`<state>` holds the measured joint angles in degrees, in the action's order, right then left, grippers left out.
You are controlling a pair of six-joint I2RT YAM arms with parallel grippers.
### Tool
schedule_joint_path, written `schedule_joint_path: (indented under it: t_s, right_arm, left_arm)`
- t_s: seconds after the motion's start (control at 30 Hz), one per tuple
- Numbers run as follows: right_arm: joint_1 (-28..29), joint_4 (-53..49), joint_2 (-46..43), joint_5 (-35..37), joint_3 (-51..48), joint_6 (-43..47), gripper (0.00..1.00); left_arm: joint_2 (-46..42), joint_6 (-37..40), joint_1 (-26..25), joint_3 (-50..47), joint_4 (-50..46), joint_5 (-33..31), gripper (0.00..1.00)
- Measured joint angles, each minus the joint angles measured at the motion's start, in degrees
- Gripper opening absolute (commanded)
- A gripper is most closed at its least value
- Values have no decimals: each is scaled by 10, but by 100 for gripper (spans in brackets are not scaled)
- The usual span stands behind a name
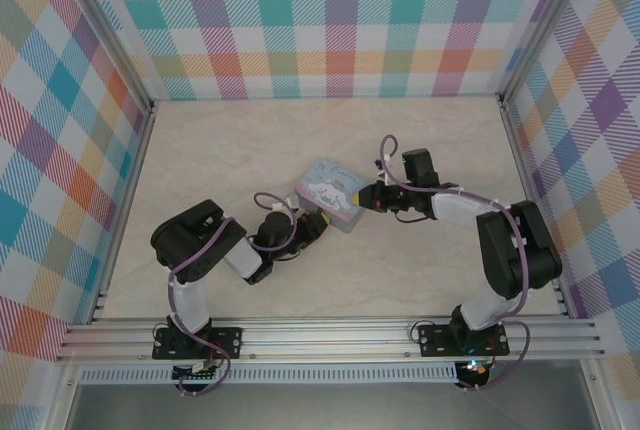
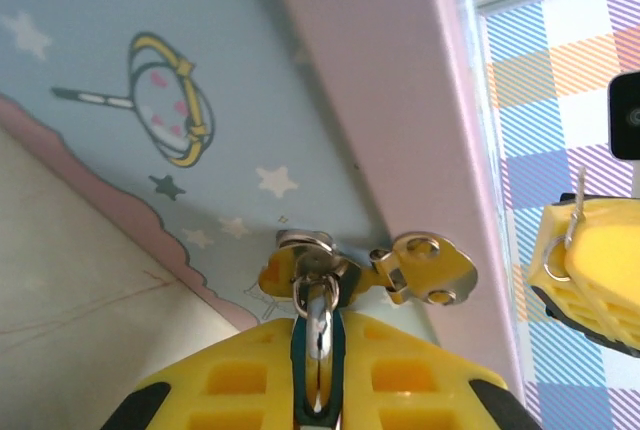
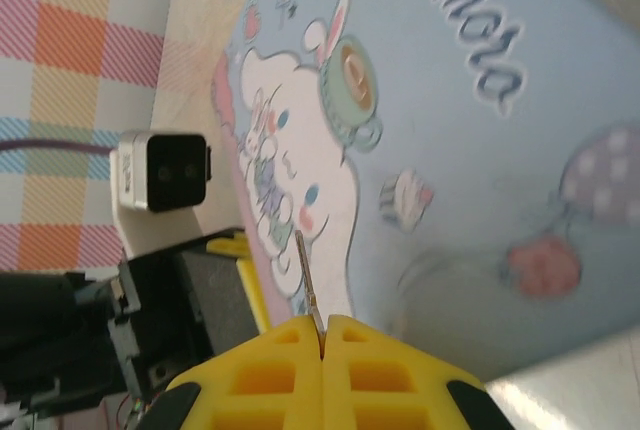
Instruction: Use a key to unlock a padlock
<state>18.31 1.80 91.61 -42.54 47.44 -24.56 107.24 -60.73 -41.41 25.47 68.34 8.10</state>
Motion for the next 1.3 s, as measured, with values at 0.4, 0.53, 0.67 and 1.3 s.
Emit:
schedule_joint_path:
  t_s: [0.4,0.53,0.67,1.3]
  right_arm:
    - [5,-80,-146,-50,-96,37,4]
    - [16,-82,-113,-29,-107,33,4]
    - [16,-79,-77,1,-98,32,4]
    - [-1,-93,53,-5,45,93,4]
  left_arm:
    - [-43,-3,0,38,-40,43,0]
    - [-50,-5,0,42,-44,45,0]
    - [-64,-5,0,40,-53,45,0]
    - [-122,16,8,28,-121,0,0]
